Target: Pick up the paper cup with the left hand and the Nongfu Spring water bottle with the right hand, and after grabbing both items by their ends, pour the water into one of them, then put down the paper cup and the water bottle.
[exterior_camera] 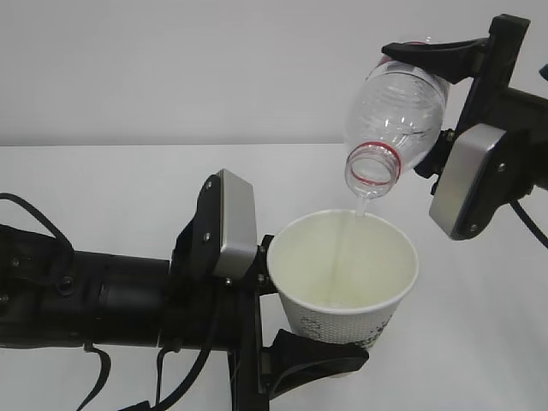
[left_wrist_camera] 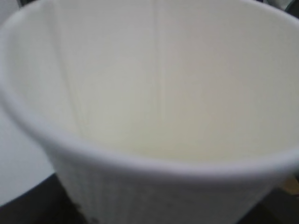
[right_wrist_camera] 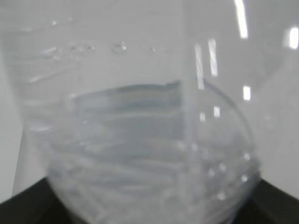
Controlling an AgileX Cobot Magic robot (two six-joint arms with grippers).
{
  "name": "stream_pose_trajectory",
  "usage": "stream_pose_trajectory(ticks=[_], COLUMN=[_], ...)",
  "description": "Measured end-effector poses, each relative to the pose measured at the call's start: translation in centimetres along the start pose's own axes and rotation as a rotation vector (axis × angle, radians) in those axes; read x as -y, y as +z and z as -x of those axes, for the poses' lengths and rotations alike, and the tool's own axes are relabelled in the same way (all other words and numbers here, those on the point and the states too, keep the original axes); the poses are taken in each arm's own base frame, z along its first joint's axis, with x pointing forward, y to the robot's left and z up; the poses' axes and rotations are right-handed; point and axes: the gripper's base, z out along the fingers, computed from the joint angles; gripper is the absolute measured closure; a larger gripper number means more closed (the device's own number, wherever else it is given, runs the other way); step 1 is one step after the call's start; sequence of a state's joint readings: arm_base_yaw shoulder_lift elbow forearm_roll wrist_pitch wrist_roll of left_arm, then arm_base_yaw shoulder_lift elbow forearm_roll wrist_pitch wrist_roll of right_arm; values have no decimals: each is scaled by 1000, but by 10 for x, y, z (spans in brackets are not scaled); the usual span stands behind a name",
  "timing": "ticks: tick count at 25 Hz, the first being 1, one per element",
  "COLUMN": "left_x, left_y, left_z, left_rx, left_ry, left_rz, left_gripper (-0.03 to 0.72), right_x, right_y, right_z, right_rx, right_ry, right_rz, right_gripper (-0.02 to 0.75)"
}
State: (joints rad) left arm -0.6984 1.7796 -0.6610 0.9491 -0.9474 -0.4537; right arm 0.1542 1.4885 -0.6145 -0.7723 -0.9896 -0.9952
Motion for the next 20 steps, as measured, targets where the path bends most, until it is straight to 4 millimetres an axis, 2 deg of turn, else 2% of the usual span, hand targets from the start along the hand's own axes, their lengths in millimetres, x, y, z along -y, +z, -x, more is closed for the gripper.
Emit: stream_pose_trajectory(ticks=[20], left_x=[0], left_y=[0], left_z=[0], left_rx=[-3], left_ry=[0], left_rz=[2], left_gripper=[143], right_x=[0], right_y=[0], right_z=[0], right_rx=[-2], right_ry=[1], right_rz=[-1], right_gripper=[212])
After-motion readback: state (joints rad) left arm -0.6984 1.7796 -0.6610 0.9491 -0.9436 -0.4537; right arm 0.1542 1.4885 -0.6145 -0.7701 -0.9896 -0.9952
